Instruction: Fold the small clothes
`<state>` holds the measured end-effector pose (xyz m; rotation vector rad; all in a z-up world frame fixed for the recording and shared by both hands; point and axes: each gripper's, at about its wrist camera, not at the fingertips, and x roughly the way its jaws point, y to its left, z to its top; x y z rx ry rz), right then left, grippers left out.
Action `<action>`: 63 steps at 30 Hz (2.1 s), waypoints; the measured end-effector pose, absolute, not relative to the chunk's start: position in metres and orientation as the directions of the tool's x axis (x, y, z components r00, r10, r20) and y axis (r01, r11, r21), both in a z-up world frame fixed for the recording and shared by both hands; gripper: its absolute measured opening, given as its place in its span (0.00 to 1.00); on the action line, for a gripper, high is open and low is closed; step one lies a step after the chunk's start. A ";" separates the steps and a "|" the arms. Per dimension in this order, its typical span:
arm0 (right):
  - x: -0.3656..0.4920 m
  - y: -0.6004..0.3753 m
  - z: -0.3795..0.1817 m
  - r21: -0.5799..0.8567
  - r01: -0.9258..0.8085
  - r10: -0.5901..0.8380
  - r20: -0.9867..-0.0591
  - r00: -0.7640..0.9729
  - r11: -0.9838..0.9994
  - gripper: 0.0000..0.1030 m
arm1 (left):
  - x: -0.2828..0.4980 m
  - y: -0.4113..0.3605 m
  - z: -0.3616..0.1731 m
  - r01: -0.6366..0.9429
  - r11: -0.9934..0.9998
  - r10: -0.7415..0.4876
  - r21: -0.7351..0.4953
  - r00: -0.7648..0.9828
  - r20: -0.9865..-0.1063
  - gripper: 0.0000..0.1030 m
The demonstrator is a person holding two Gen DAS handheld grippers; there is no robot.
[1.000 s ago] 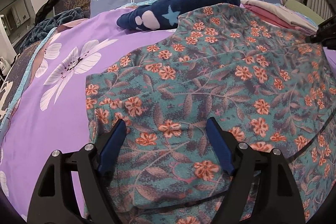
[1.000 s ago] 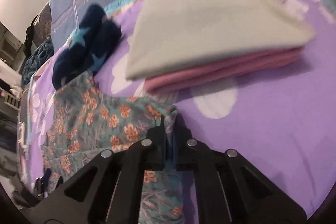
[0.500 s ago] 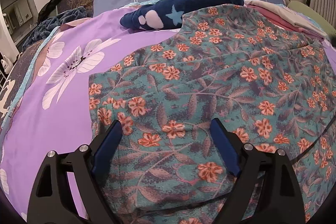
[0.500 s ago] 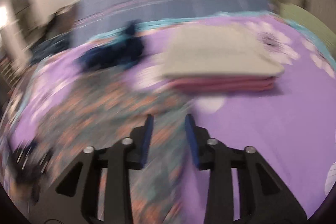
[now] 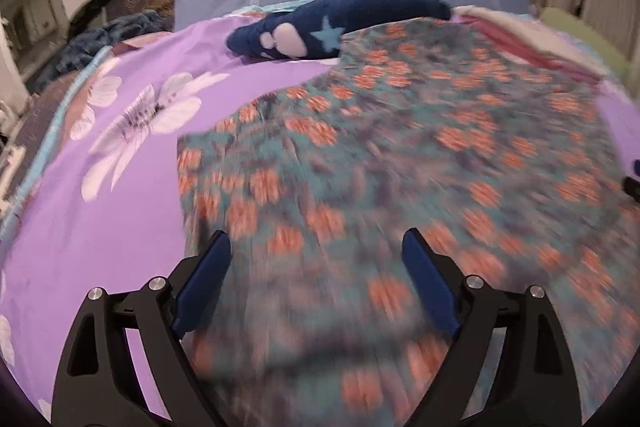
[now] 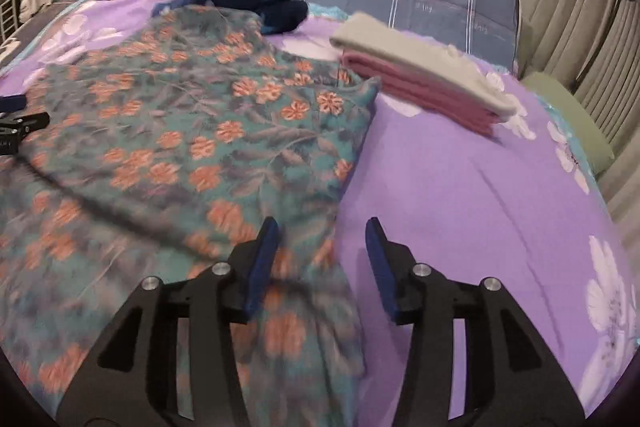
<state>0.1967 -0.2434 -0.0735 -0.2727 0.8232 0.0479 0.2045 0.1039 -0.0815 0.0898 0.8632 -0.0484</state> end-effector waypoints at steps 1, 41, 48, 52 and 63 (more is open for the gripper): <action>0.180 -0.254 -0.063 -0.171 -0.158 -0.017 -0.729 0.684 0.973 0.45 | 0.178 0.111 -0.071 0.126 0.992 -0.068 0.022 0.666 -0.743 0.86; -0.054 -0.335 -0.087 0.472 -0.210 0.512 -0.722 0.466 0.856 0.49 | -0.049 0.138 -0.095 0.359 0.889 -0.436 -0.283 0.479 -0.762 0.54; -0.039 -0.347 -0.091 0.536 -0.173 0.552 -0.714 0.430 0.827 0.27 | -0.054 0.155 -0.093 0.289 0.905 -0.418 -0.311 0.477 -0.773 0.09; -0.054 -0.356 -0.094 0.572 -0.182 0.589 -0.691 0.419 0.800 0.27 | -0.072 0.161 -0.094 0.288 0.893 -0.444 -0.345 0.447 -0.777 0.16; -0.044 -0.364 -0.074 0.707 -0.136 0.666 -0.558 0.495 0.694 0.03 | -0.076 0.160 -0.041 0.333 0.898 -0.436 -0.288 0.590 -0.679 0.01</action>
